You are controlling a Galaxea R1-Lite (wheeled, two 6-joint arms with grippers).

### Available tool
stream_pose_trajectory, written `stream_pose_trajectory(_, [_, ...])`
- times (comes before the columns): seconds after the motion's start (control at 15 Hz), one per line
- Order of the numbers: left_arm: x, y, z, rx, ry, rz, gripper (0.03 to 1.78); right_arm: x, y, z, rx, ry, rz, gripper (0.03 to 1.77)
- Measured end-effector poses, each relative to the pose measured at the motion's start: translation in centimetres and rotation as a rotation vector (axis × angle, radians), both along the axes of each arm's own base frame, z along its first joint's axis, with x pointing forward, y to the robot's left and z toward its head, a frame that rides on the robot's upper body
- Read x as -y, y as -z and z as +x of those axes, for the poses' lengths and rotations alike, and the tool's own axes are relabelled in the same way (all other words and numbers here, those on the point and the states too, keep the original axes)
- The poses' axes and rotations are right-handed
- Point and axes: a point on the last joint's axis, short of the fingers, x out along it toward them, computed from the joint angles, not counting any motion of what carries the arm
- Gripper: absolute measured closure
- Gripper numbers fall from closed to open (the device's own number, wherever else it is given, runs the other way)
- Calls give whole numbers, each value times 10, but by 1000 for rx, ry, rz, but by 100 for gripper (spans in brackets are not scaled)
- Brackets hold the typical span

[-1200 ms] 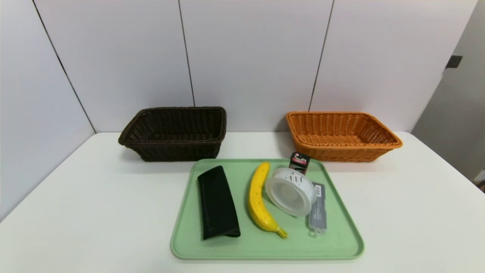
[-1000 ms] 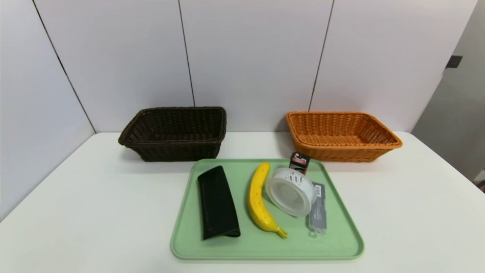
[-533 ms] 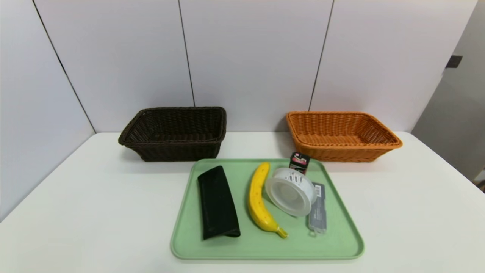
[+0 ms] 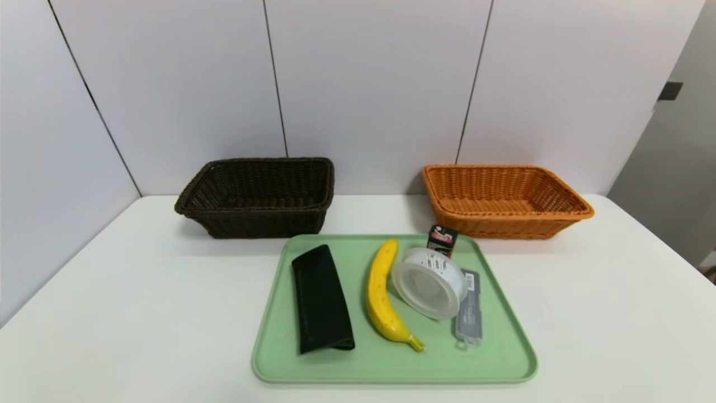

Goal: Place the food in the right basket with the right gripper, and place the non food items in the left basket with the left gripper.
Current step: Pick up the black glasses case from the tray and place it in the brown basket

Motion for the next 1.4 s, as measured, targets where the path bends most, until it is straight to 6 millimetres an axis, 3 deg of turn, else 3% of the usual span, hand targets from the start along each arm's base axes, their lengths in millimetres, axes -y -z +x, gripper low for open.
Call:
stream_pose_trajectory(0.33, [1,-49,-20,-79,53,-10,12,0,-47,-25,35,-9,1,9])
stream_pose_trajectory(0.47, [2,-71,-16,-138,64,-16,12,0,-62,-28,-9,-14,-1,9])
stream_pose_trajectory(0.67, [2,-106,6,-228,74,-37,12,0,-95,-19,-58,-24,-3,9])
stream_pose_trajectory(0.8, [2,-129,28,-305,93,-50,12,0,-118,-3,-111,-29,-5,9])
stream_pose_trajectory(1.07, [3,-166,87,-440,157,-69,12,-2,-163,51,-243,-50,-9,9])
stream_pose_trajectory(1.4, [13,-183,154,-612,238,-79,12,-9,-201,122,-405,-129,-42,9])
